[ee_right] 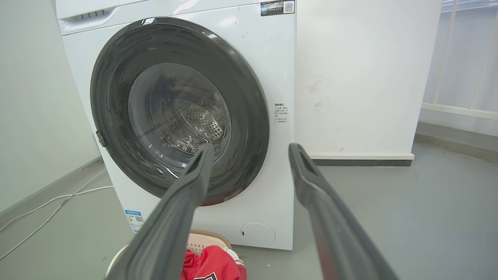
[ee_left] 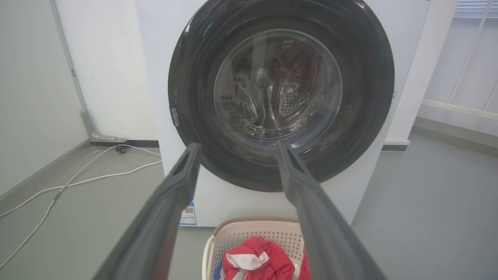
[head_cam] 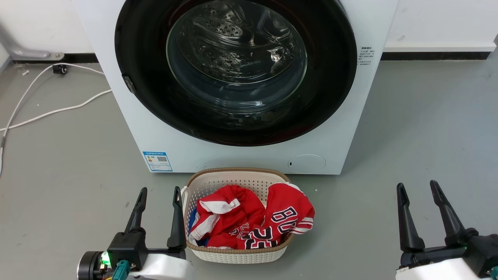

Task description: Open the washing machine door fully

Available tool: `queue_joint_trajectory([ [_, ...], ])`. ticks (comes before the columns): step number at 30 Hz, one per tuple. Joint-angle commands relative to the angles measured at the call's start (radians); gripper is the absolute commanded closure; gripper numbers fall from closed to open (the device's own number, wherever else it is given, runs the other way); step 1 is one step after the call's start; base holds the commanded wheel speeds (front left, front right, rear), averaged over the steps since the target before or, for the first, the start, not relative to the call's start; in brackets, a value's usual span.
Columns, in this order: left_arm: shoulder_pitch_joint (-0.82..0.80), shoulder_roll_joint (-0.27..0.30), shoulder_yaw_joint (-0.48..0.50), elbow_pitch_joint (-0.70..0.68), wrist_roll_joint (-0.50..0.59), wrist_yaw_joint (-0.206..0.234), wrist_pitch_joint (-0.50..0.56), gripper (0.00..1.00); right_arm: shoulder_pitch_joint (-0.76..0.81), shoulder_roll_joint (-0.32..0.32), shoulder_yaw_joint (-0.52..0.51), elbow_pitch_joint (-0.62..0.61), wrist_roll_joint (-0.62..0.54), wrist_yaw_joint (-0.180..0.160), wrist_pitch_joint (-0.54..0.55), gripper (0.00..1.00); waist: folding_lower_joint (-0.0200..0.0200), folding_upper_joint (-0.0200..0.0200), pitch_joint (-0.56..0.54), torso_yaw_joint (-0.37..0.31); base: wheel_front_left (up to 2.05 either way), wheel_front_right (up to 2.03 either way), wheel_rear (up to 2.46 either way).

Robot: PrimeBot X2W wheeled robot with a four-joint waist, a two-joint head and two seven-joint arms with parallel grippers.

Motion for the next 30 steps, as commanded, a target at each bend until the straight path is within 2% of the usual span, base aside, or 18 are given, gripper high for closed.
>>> queue_joint_trajectory([
  [1,0.012,-0.002,-0.001,-0.003,0.019,0.004,-0.009,0.0,0.011,0.001,0.0,-0.008,-0.024,0.0,-0.011,0.0,0.0,0.0,0.0,0.001,0.0,0.0,0.0],
  [6,0.015,-0.002,0.002,-0.009,0.047,0.007,-0.017,0.0,0.017,0.001,-0.004,-0.011,-0.046,0.0,-0.019,0.0,0.0,0.0,0.0,0.0,0.0,0.0,0.0],
  [18,0.013,-0.002,0.007,0.009,0.005,-0.005,-0.016,0.0,0.015,0.001,-0.01,0.01,0.018,0.0,-0.018,0.0,0.0,0.0,0.0,-0.001,0.0,0.0,0.0],
  [30,0.015,-0.003,0.008,0.024,0.019,0.014,-0.016,0.0,0.016,0.001,-0.01,0.02,0.033,0.0,-0.018,0.0,0.0,0.0,-0.001,-0.001,0.0,0.0,0.0],
])
